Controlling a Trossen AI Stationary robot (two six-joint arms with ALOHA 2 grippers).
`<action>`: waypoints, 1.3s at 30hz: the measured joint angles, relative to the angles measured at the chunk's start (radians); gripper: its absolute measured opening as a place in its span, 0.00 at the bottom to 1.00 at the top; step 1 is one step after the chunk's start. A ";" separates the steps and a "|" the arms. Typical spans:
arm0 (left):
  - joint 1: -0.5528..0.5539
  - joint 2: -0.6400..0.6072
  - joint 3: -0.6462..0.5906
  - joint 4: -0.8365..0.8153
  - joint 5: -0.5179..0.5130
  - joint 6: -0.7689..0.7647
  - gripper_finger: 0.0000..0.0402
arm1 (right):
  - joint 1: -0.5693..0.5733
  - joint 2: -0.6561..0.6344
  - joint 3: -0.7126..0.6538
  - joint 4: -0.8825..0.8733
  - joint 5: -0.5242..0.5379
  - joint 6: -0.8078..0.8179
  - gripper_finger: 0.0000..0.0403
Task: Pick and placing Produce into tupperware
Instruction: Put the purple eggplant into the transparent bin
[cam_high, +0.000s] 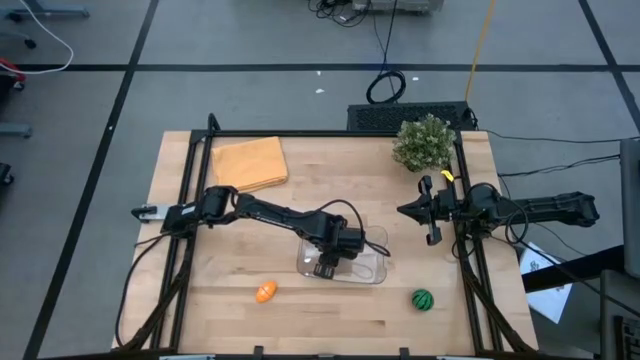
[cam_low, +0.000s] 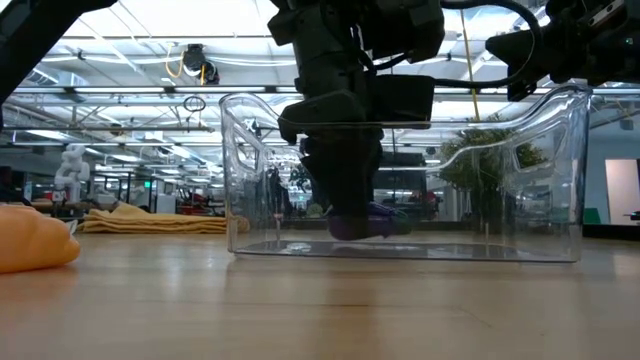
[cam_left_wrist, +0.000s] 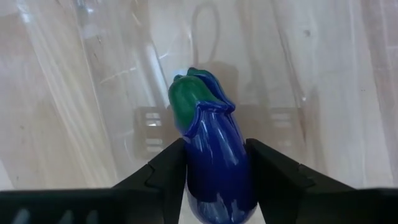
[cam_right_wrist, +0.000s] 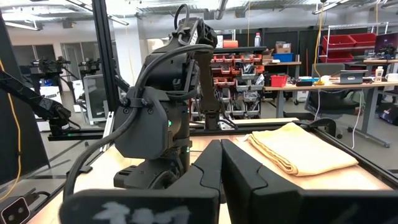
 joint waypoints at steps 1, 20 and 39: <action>0.000 0.000 0.000 0.000 0.000 0.000 0.42 | 0.000 0.000 0.000 0.000 0.000 0.000 0.00; 0.002 0.000 0.000 0.014 0.019 -0.010 0.53 | 0.000 0.000 0.000 0.000 0.000 0.000 0.00; 0.000 0.001 0.000 0.010 -0.003 -0.007 0.75 | 0.000 0.000 0.000 0.000 0.000 0.000 0.00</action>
